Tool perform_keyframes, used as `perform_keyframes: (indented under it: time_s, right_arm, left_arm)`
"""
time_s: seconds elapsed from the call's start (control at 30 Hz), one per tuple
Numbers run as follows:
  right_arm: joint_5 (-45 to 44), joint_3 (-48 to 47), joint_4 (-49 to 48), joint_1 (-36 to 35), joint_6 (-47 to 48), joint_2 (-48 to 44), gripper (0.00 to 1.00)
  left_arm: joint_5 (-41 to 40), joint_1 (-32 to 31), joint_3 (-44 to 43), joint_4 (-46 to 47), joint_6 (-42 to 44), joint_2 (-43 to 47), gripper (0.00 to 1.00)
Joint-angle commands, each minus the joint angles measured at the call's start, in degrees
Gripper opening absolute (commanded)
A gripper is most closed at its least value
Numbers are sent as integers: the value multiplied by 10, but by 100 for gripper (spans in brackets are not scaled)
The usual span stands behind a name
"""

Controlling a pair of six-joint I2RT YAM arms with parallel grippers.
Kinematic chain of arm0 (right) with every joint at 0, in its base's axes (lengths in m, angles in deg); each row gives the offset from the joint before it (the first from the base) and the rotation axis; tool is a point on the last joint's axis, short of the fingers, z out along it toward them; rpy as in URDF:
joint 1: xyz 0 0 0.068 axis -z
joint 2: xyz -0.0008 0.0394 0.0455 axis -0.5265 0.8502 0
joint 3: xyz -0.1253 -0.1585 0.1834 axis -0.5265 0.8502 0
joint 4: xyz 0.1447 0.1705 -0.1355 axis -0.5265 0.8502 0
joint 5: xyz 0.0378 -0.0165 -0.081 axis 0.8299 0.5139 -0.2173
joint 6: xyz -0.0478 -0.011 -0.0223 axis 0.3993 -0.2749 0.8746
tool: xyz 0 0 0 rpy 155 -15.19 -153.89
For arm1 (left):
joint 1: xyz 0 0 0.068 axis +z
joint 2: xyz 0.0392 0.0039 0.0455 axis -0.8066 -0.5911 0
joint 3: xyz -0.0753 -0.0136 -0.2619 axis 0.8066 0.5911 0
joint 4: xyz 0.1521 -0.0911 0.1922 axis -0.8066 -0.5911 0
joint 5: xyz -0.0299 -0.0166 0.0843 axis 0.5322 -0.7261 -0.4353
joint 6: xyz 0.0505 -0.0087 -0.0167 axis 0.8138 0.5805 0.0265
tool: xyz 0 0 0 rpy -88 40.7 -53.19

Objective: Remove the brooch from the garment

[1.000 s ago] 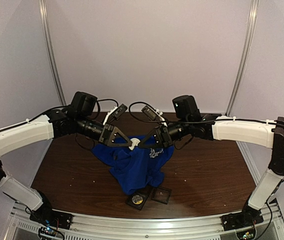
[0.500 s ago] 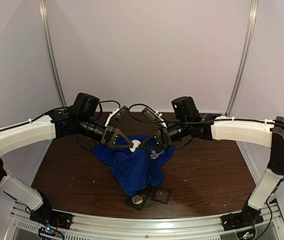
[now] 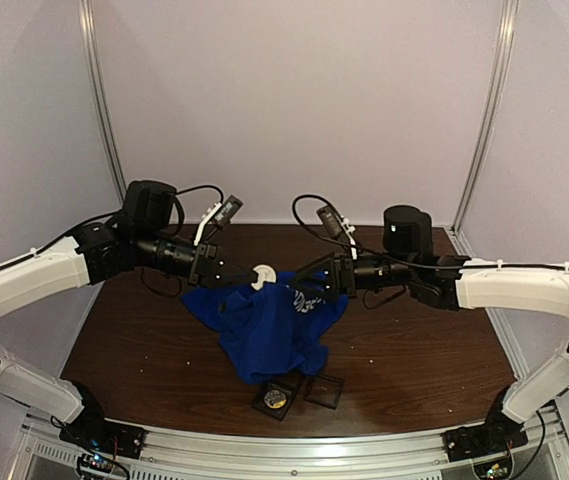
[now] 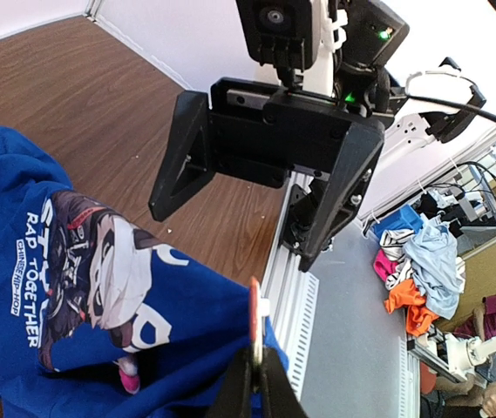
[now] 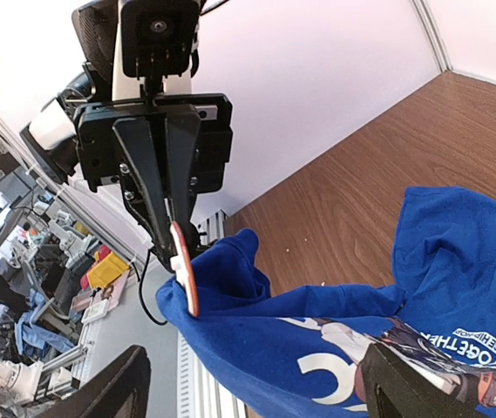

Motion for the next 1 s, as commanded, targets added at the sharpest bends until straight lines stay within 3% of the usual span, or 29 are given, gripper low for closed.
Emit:
perform_keyframes:
  time_s: [0.0, 0.2, 0.73, 0.97]
  right_arm:
    - [-74, 51, -144, -25, -59, -15, 87]
    - [-85, 76, -249, -50, -99, 14, 84]
    - [-46, 46, -330, -68, -158, 85, 56]
    - [-40, 34, -331, -69, -168, 96, 48]
  left_arm:
    - [11, -4, 7, 40, 2, 13, 0]
    - [16, -4, 9, 37, 8, 17, 0]
    - [22, -4, 11, 37, 11, 21, 0]
    - [22, -4, 12, 37, 12, 22, 0]
